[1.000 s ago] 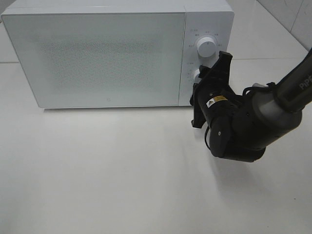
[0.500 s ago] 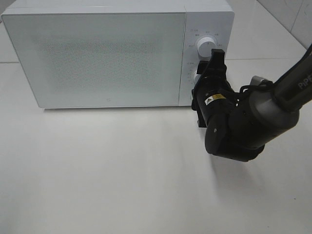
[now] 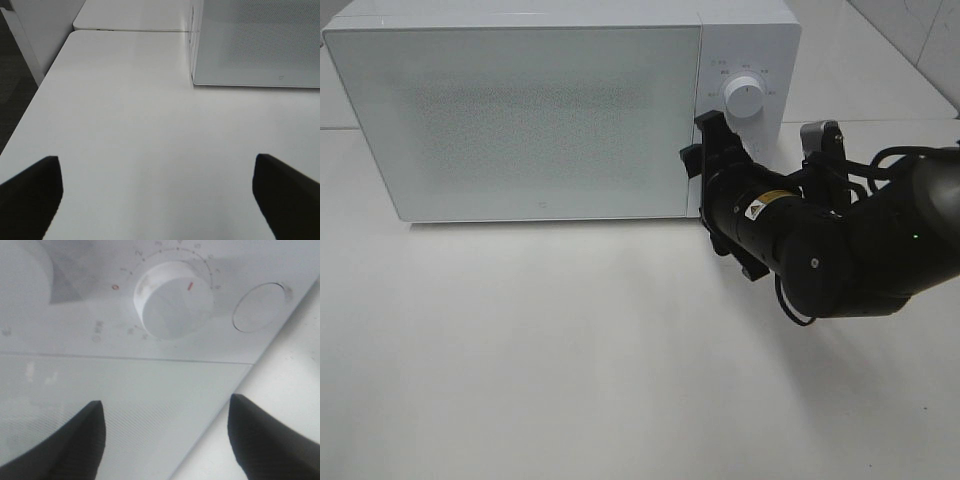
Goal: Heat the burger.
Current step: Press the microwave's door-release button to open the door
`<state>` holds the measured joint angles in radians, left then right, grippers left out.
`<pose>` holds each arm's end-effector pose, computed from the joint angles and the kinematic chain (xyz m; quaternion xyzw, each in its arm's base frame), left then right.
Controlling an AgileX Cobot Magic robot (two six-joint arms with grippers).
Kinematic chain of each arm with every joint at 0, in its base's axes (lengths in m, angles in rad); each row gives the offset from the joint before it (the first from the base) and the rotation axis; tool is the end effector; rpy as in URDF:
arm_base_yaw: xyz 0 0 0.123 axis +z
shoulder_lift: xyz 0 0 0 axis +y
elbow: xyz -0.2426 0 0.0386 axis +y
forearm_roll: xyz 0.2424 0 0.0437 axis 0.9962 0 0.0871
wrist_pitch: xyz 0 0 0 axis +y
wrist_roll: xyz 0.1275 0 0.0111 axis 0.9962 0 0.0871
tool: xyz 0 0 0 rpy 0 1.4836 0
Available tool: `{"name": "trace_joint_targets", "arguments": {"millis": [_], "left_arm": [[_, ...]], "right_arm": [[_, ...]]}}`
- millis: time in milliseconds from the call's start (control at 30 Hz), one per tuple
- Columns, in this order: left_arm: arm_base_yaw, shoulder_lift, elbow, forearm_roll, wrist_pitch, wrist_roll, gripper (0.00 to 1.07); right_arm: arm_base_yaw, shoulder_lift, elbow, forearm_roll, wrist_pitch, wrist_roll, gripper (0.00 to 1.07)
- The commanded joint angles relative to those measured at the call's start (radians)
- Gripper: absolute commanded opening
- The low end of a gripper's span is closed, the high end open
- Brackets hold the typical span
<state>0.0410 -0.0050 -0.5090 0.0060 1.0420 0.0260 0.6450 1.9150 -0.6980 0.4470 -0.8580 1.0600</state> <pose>0.0625 0.0032 0.2630 -0.0064 0.8446 0.0209 0.5350 0.3111 0.1817 0.0876 0.3722 0.7152 0.4138 0.4227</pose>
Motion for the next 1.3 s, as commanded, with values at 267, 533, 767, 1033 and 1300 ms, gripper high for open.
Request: {"name": "trace_joint_targets", "arguments": {"millis": [267, 533, 767, 1033, 1300], "left_arm": [[0.005, -0.017, -0.002, 0.002, -0.012, -0.001, 0.98], [0.005, -0.017, -0.002, 0.002, -0.012, -0.001, 0.98], [0.005, -0.017, -0.002, 0.002, -0.012, -0.001, 0.98], [0.005, -0.017, -0.002, 0.002, -0.012, -0.001, 0.98], [0.005, -0.017, -0.002, 0.002, -0.012, -0.001, 0.98]], "right_arm": [[-0.007, -0.195, 0.029, -0.208, 0.357, -0.350, 0.65], [-0.029, -0.385, -0.048, -0.483, 0.811, -0.650, 0.65], [-0.030, -0.499, -0.088, -0.560, 1.135, -0.702, 0.65], [-0.030, -0.606, -0.088, -0.583, 1.441, -0.702, 0.65], [-0.030, -0.715, -0.075, -0.610, 1.615, -0.702, 0.65]]}}
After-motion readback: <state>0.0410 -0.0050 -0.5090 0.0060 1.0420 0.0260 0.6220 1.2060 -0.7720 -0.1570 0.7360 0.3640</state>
